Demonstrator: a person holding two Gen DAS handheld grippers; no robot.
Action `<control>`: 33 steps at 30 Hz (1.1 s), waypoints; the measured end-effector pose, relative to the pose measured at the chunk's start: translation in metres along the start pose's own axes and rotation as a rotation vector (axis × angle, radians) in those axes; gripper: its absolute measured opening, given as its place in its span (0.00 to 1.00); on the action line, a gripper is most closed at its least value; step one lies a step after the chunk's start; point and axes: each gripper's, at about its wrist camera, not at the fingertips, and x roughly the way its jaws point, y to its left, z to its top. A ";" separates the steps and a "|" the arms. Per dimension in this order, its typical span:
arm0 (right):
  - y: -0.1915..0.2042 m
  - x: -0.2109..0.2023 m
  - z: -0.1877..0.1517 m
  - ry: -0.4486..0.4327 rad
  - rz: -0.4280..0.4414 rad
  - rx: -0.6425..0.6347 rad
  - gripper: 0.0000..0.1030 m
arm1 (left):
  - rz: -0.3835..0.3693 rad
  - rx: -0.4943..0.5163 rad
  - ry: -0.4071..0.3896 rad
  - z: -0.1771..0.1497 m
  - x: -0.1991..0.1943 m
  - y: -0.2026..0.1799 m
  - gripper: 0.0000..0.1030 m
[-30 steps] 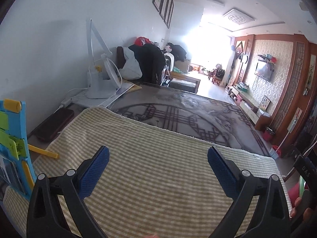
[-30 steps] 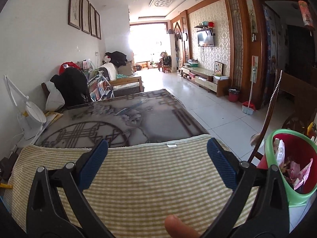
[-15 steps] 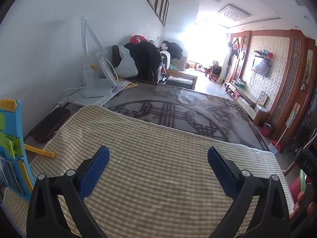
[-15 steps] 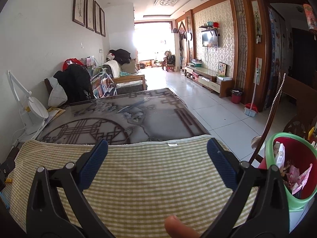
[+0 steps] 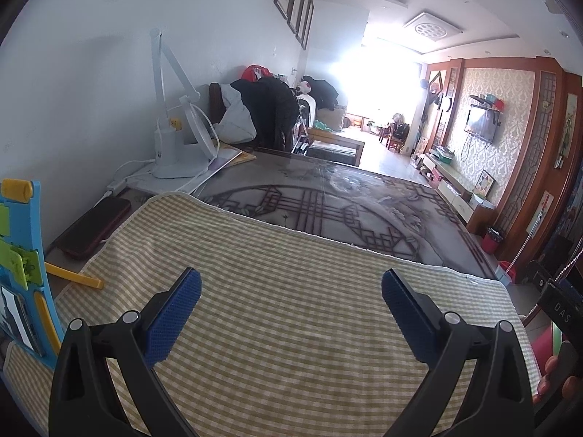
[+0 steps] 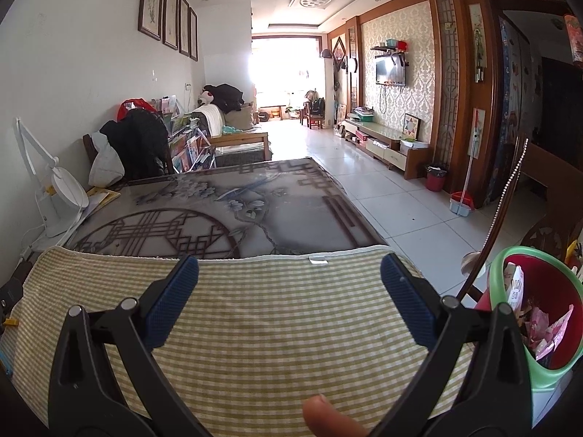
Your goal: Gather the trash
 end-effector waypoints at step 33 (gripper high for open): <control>0.002 0.003 -0.004 0.024 0.002 -0.029 0.96 | 0.006 0.003 0.012 -0.007 0.003 0.009 0.93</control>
